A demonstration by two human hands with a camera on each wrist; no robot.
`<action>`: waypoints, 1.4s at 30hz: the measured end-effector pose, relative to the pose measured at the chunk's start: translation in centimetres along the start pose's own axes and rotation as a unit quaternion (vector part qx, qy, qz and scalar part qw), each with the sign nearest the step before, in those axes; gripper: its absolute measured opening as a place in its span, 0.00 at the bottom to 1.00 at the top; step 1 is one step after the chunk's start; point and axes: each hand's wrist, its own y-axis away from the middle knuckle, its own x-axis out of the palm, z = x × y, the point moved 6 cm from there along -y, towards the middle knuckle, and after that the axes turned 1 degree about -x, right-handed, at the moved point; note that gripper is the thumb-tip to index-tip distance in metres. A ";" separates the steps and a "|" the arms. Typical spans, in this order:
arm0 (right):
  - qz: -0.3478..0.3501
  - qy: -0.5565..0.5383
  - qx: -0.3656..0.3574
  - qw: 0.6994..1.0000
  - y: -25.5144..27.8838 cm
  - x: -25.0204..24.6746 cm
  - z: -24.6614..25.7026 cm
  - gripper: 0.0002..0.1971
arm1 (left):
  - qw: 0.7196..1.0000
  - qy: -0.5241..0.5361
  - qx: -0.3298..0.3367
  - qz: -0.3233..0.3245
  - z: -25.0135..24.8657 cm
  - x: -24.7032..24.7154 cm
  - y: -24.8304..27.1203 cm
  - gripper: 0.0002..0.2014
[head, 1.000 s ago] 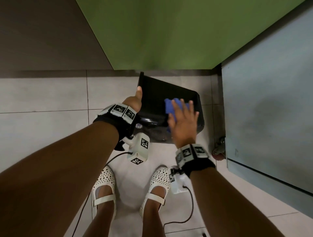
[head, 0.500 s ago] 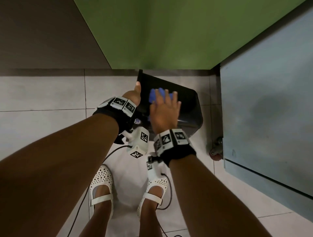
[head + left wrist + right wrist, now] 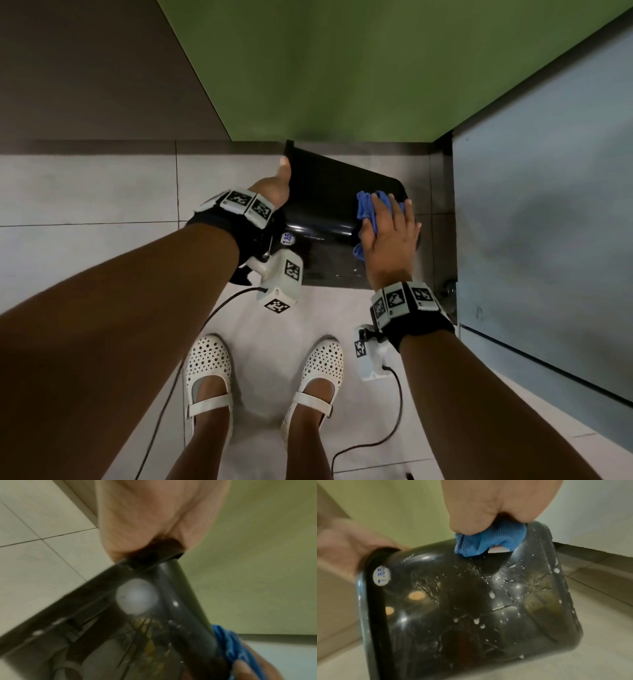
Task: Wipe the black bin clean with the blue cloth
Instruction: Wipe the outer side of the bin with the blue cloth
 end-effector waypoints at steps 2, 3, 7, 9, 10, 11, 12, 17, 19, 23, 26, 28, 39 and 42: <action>-0.012 -0.003 0.007 1.000 -0.8 -0.2 0.0 0.24 | 0.998 0.057 0.001 0.031 1.4 0.1 -0.7 0.51; -0.015 -0.004 0.009 1.000 -1.3 -0.4 0.0 0.24 | 0.998 0.054 0.005 0.042 2.5 0.3 -1.4 0.57; -0.014 0.000 0.008 1.000 -2.2 -0.6 0.2 0.24 | 0.998 -0.029 0.042 0.023 3.9 0.7 1.2 0.57; -0.025 -0.005 0.001 1.000 -2.4 -0.8 0.3 0.23 | 0.997 -0.046 0.057 0.003 3.7 0.6 2.2 0.46; -0.031 -0.008 0.001 0.999 -2.5 -0.9 0.3 0.23 | 0.996 -0.056 0.070 -0.012 3.5 0.7 2.2 0.40; -0.032 -0.007 0.006 0.999 -2.7 -1.0 0.2 0.23 | 0.995 -0.059 0.079 -0.027 3.1 0.7 2.3 0.36; -0.031 -0.006 0.012 0.999 -2.9 -0.9 0.1 0.23 | 0.994 -0.055 0.084 -0.041 2.6 0.8 2.4 0.34; -0.053 -0.021 0.057 0.997 -3.0 0.2 1.4 0.23 | 0.991 -0.011 0.087 -0.099 2.1 0.8 1.9 0.31; -0.038 -0.008 0.034 0.999 -2.5 1.6 3.5 0.24 | 0.991 -0.004 0.073 -0.108 2.4 0.8 1.6 0.34; 0.016 0.008 -0.080 0.997 -1.2 4.6 8.5 0.26 | 0.992 0.003 0.061 -0.113 3.0 0.2 0.6 0.39; 0.048 0.023 -0.135 0.989 0.6 7.1 9.7 0.27 | 0.994 -0.002 0.048 -0.101 3.3 0.0 -0.5 0.40; 0.022 0.021 -0.148 0.989 1.5 7.6 9.2 0.29 | 0.993 -0.028 0.051 -0.098 3.2 0.2 -1.0 0.39; -0.001 0.041 -0.121 0.992 3.4 8.5 7.4 0.27 | 0.989 -0.067 0.069 -0.109 2.5 0.4 -2.1 0.33; 0.023 0.006 -0.091 0.996 0.8 7.7 7.6 0.29 | 0.989 -0.065 0.074 -0.107 2.4 0.4 -2.0 0.32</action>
